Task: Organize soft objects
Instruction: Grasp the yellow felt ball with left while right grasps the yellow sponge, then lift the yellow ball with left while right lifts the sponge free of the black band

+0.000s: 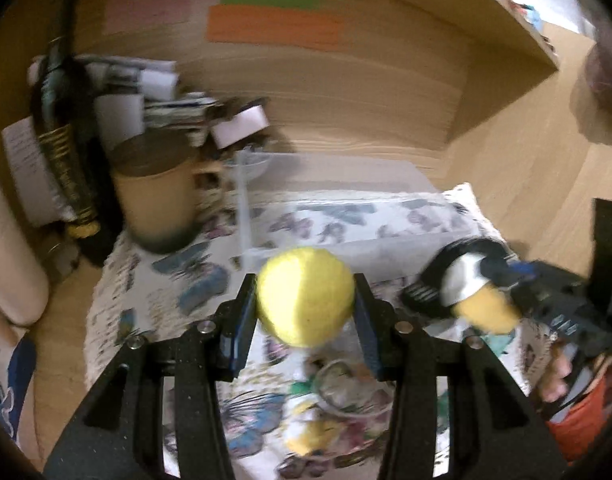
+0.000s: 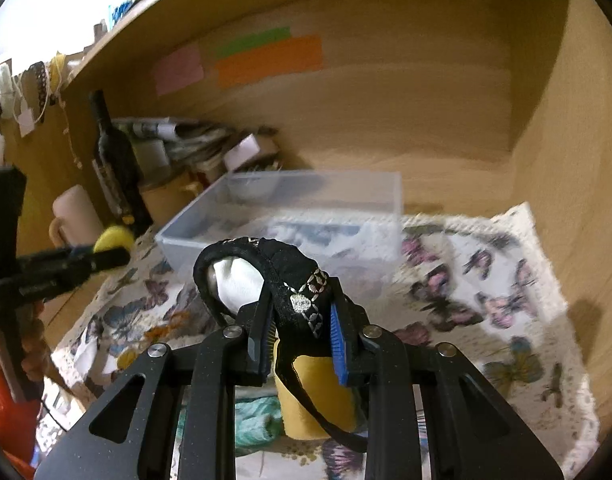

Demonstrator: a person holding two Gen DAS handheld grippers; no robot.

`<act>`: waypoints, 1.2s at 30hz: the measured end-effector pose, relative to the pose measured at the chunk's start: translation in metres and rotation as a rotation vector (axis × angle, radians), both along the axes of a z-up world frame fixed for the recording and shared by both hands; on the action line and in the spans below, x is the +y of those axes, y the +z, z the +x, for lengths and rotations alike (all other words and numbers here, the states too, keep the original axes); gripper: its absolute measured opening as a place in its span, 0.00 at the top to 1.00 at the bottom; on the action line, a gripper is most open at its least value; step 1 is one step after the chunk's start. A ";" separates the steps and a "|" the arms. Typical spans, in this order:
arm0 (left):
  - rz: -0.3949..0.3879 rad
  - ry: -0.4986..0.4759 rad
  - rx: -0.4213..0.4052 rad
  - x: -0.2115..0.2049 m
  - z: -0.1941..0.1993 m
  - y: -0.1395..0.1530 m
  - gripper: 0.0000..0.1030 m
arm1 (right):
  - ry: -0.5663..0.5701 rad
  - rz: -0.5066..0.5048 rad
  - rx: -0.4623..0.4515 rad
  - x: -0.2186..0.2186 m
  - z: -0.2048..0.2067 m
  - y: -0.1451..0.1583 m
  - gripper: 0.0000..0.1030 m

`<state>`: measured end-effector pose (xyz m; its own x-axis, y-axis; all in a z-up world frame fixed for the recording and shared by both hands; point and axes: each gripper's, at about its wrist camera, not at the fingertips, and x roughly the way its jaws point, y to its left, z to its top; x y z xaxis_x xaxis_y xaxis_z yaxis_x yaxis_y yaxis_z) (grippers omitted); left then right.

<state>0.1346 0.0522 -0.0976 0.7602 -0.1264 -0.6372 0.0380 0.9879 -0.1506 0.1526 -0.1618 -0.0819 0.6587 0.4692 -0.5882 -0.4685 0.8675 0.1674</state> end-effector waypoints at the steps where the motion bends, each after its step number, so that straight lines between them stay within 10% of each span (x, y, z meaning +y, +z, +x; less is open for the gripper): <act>1: -0.003 -0.015 0.003 -0.006 0.004 0.000 0.56 | 0.016 0.005 0.025 0.003 0.003 -0.006 0.79; 10: -0.012 -0.180 0.063 -0.070 0.035 -0.014 0.56 | 0.042 -0.020 0.071 0.008 0.014 -0.021 0.76; 17: 0.028 -0.176 0.097 -0.081 0.046 -0.029 0.56 | 0.033 -0.036 0.107 -0.006 0.004 -0.029 0.55; 36: 0.058 -0.156 0.129 -0.084 0.051 -0.043 0.56 | -0.120 -0.097 0.117 -0.060 -0.017 -0.028 0.55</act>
<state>0.1858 -0.0316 -0.1411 0.6457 -0.1966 -0.7379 0.1754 0.9786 -0.1072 0.1361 -0.2214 -0.1095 0.6309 0.3293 -0.7025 -0.3432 0.9305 0.1279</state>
